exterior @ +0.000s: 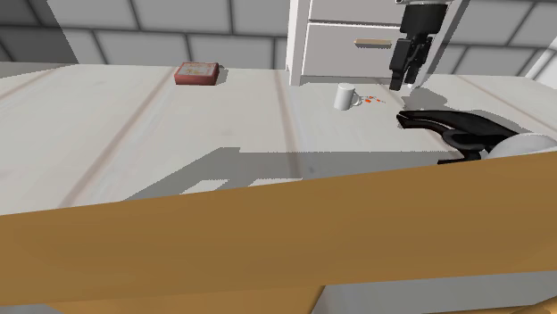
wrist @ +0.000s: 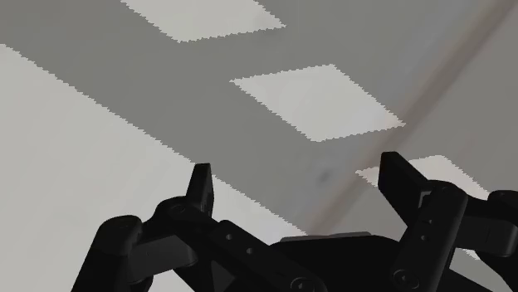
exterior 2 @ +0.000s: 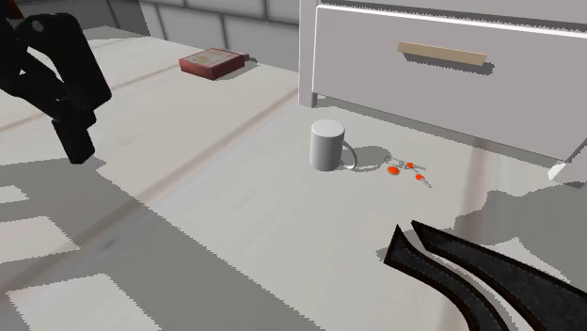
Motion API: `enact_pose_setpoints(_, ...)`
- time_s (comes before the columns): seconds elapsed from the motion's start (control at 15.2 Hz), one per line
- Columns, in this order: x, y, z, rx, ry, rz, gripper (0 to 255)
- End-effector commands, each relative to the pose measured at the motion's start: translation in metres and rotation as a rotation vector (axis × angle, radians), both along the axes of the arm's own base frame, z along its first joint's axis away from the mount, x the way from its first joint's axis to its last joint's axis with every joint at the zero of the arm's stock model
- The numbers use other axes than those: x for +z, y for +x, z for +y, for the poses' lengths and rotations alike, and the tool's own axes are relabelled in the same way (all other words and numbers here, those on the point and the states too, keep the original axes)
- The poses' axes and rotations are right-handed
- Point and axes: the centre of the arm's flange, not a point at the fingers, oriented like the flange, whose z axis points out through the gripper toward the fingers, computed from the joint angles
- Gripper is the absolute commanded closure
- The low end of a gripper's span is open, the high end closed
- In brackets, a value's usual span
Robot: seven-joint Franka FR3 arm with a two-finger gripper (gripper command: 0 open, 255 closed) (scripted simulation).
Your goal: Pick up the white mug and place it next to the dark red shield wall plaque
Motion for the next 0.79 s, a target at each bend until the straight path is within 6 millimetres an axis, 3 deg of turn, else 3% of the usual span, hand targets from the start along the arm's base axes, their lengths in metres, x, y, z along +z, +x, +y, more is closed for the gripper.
enact_pose_setpoints(0.0, 0.0, 0.0, 0.0, 0.0, 0.0, 0.0, 0)
enact_pose_setpoints(0.73, -0.059, 0.091, -0.087, 0.041, -0.016, -0.04, 0)
